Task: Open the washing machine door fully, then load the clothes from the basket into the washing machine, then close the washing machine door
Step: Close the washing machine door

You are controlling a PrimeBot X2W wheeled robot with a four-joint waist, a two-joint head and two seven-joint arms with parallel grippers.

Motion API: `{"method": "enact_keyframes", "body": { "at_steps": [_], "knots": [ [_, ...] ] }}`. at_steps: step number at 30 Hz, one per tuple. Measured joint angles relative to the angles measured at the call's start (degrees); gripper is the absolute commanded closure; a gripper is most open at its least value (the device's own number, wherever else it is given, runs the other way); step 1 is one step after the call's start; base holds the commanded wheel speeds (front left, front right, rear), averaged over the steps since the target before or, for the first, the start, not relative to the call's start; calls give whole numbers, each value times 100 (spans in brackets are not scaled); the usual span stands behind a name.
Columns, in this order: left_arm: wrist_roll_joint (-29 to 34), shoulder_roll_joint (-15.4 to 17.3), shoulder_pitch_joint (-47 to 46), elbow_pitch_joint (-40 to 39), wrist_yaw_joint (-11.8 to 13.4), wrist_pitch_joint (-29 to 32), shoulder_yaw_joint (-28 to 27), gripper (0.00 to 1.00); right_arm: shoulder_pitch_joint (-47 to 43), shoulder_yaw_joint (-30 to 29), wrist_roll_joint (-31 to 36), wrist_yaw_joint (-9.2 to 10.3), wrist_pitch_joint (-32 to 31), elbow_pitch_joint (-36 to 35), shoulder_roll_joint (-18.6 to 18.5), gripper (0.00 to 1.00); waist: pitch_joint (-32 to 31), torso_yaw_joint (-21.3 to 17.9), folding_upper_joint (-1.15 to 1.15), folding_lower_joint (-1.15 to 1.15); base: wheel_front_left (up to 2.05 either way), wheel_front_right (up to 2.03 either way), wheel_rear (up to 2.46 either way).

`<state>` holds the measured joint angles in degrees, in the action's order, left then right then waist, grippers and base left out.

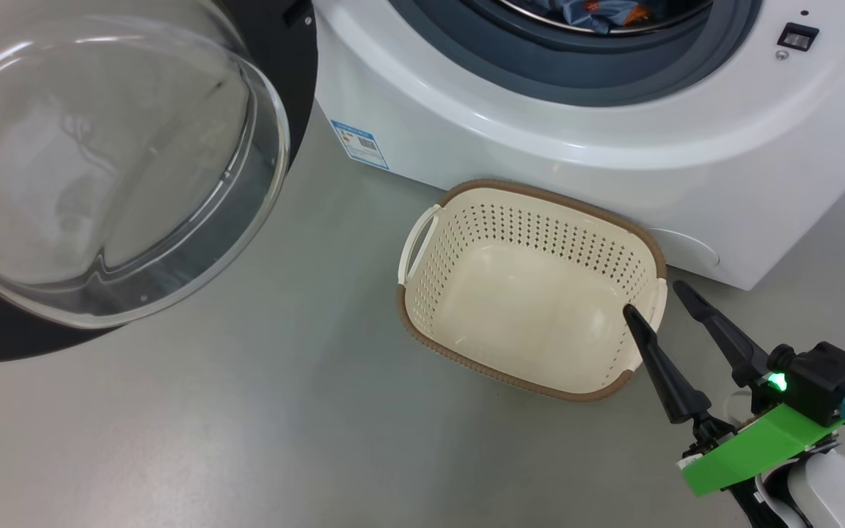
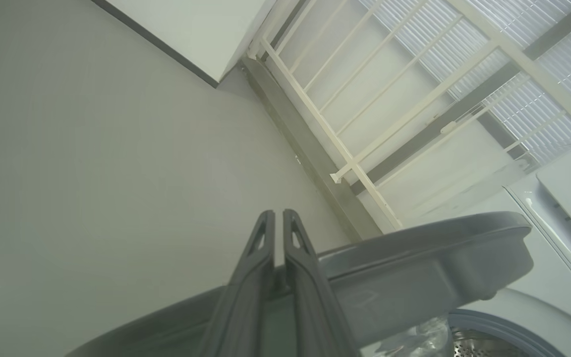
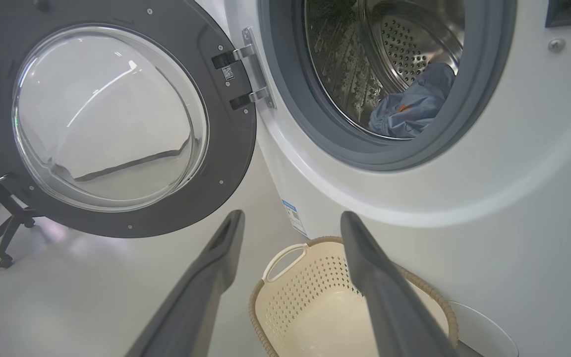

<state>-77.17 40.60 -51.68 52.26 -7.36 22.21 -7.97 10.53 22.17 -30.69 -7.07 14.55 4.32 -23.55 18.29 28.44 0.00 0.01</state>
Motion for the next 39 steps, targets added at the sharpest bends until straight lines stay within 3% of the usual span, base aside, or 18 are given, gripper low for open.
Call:
{"method": "enact_keyframes", "body": {
  "at_steps": [20, 39],
  "knots": [
    [-294, 323, -323, 469, 1, 1333, 323, 100, 74, 46, 0, 0, 0, 5, -56, 0, 106, -52, 0, -1, 0, 0, 0],
    [-657, 504, -196, 94, 10, 2988, 604, 100, 64, -4, 0, 0, 0, 8, 15, 0, -198, -31, 0, -1, 0, 0, 0]
  ]
}}
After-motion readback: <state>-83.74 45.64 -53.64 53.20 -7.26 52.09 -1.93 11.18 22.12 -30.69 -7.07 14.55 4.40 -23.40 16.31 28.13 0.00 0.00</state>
